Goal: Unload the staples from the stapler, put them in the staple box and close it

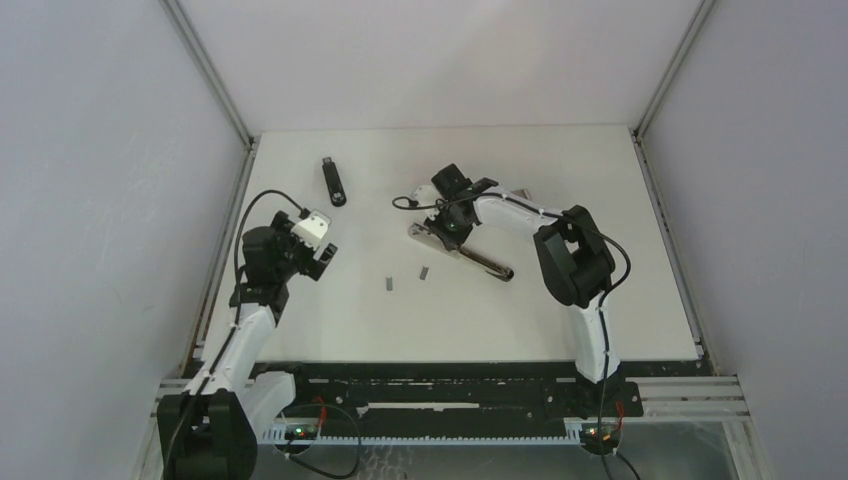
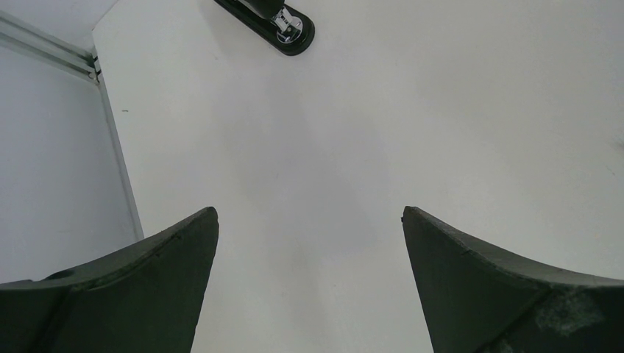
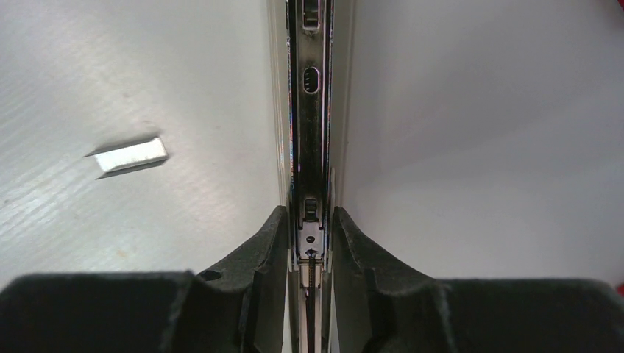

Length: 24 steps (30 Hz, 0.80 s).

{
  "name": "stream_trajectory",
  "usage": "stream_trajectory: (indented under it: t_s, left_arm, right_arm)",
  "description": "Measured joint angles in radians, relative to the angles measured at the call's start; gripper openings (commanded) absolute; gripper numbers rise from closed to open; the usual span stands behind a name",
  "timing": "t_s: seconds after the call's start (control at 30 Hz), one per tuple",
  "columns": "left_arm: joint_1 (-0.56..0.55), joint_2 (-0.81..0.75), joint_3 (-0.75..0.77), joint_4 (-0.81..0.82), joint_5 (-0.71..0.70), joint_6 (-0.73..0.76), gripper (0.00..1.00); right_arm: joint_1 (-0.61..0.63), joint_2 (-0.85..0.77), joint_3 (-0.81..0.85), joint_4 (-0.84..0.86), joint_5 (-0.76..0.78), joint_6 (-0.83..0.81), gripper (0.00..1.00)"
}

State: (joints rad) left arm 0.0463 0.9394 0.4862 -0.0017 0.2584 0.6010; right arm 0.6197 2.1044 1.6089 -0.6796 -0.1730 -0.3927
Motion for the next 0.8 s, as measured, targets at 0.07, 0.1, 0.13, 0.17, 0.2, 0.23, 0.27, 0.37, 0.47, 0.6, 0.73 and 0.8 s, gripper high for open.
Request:
stream_trajectory:
  t_s: [0.07, 0.1, 0.13, 0.17, 0.2, 0.23, 0.27, 0.37, 0.47, 0.6, 0.73, 0.8]
  left_arm:
    - [0.0, 0.005, 0.0, 0.0, 0.0, 0.0, 1.0]
    - [0.0, 0.006, 0.0, 0.0, 0.0, 0.0, 1.0]
    - [0.0, 0.006, 0.0, 0.0, 0.0, 0.0, 1.0]
    - [0.0, 0.007, 0.0, 0.0, 0.0, 0.0, 1.0]
    - [0.0, 0.008, 0.0, 0.0, 0.0, 0.0, 1.0]
    - [0.0, 0.008, 0.0, 0.0, 0.0, 0.0, 1.0]
    - [0.0, 0.008, 0.0, 0.0, 0.0, 0.0, 1.0]
    - [0.0, 0.008, 0.0, 0.0, 0.0, 0.0, 1.0]
    - [0.0, 0.009, 0.0, 0.0, 0.0, 0.0, 1.0]
    - [0.0, 0.013, 0.0, 0.0, 0.0, 0.0, 1.0]
    - [0.0, 0.019, 0.0, 0.0, 0.0, -0.001, 1.0]
    - [0.0, 0.02, 0.0, 0.001, 0.0, -0.001, 1.0]
  right_arm:
    - [-0.013, -0.002, -0.001, 0.0, 0.021, 0.024, 0.0]
    - [-0.021, -0.003, -0.002, 0.001, 0.033, 0.037, 0.0]
    - [-0.027, -0.004, -0.004, 0.002, 0.044, 0.05, 0.0]
    - [-0.032, -0.006, -0.006, 0.005, 0.053, 0.062, 0.0]
    - [-0.039, -0.01, -0.012, 0.009, 0.064, 0.078, 0.0]
    - [-0.045, -0.014, -0.018, 0.011, 0.073, 0.092, 0.0]
    - [-0.052, -0.018, -0.023, 0.012, 0.082, 0.107, 0.0]
    - [-0.079, -0.027, -0.038, 0.018, 0.104, 0.155, 0.0]
    - [-0.111, -0.035, -0.05, 0.032, 0.149, 0.201, 0.0]
    - [-0.135, -0.04, -0.058, 0.05, 0.232, 0.251, 0.0]
    - [-0.151, -0.04, -0.058, 0.055, 0.293, 0.292, 0.0]
    - [-0.16, -0.04, -0.058, 0.055, 0.305, 0.315, 0.0]
